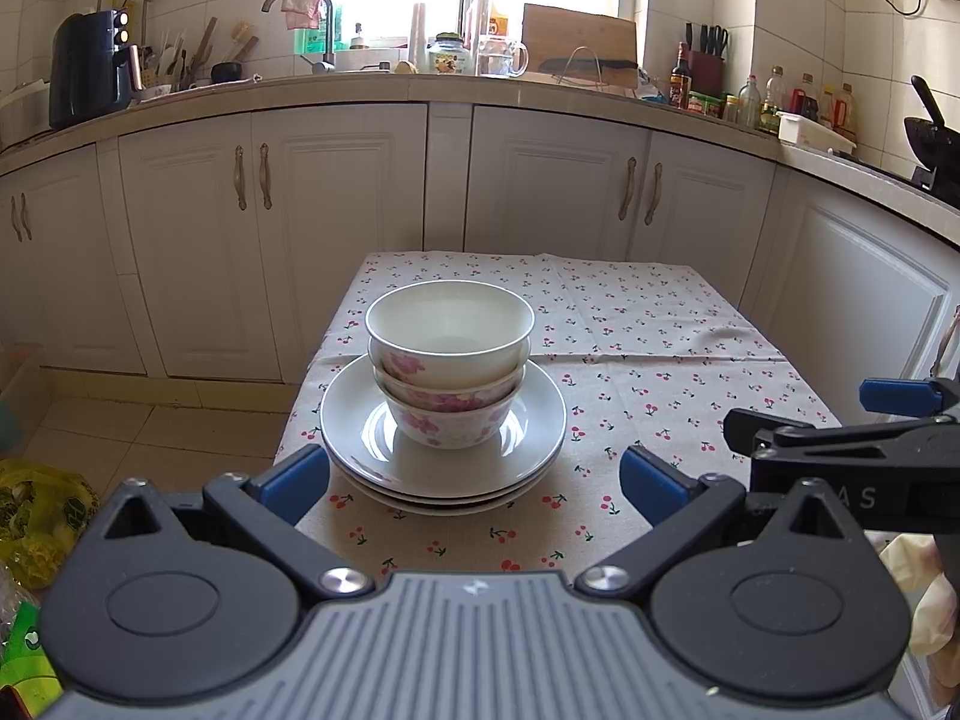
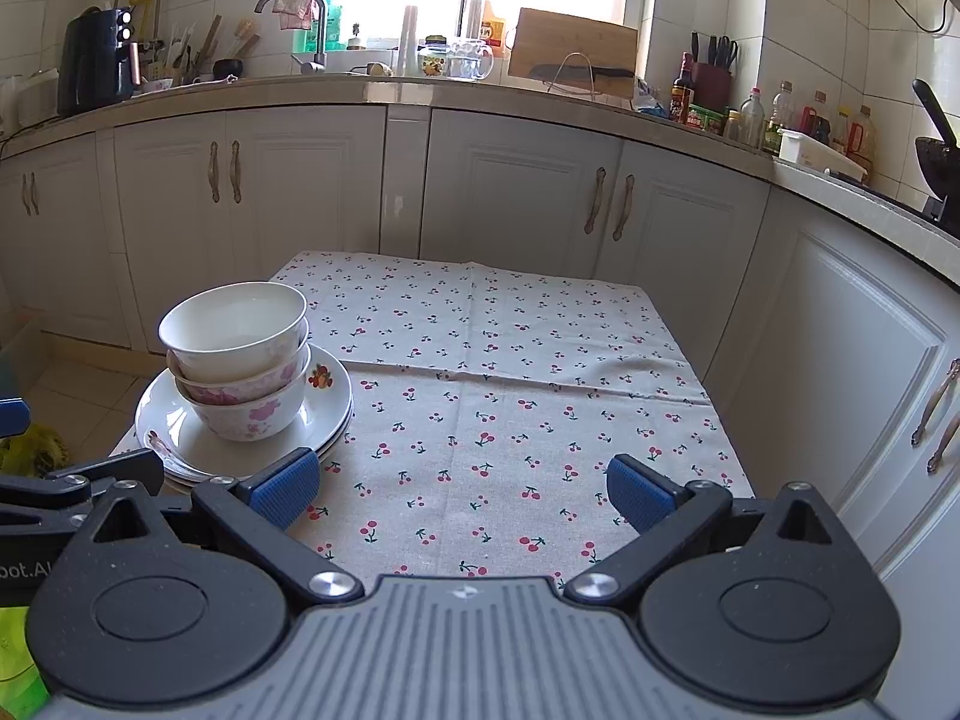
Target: Organize plates and bowls
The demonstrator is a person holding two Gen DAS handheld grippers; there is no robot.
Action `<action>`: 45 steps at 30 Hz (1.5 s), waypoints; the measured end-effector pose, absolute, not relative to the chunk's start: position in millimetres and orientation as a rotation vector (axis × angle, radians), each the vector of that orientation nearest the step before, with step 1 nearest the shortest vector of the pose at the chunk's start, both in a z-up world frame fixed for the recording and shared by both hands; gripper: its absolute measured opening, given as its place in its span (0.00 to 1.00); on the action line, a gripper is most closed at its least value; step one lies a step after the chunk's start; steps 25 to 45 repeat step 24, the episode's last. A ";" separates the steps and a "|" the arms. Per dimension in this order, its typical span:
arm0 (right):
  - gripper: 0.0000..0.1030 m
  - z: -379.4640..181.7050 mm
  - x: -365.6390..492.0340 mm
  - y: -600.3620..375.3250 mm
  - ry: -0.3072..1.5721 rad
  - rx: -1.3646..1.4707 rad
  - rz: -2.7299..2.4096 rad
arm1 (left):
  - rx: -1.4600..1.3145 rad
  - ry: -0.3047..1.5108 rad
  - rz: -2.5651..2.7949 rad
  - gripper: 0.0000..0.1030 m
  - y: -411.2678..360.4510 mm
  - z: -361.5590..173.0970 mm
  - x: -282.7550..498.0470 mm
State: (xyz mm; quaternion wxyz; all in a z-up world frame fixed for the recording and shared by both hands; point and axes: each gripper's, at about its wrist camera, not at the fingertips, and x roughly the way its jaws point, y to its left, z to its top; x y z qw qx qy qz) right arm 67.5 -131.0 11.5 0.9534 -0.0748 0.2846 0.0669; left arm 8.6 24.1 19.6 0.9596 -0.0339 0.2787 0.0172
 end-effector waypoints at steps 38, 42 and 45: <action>1.00 12.1 66.1 -130.0 0.569 -0.154 0.127 | -0.085 0.564 0.035 0.99 23.5 20.7 8.0; 1.00 12.1 66.1 -130.0 0.569 -0.154 0.127 | -0.085 0.564 0.035 0.99 23.5 20.7 8.0; 1.00 12.1 66.1 -130.0 0.569 -0.154 0.127 | -0.085 0.564 0.035 0.99 23.5 20.7 8.0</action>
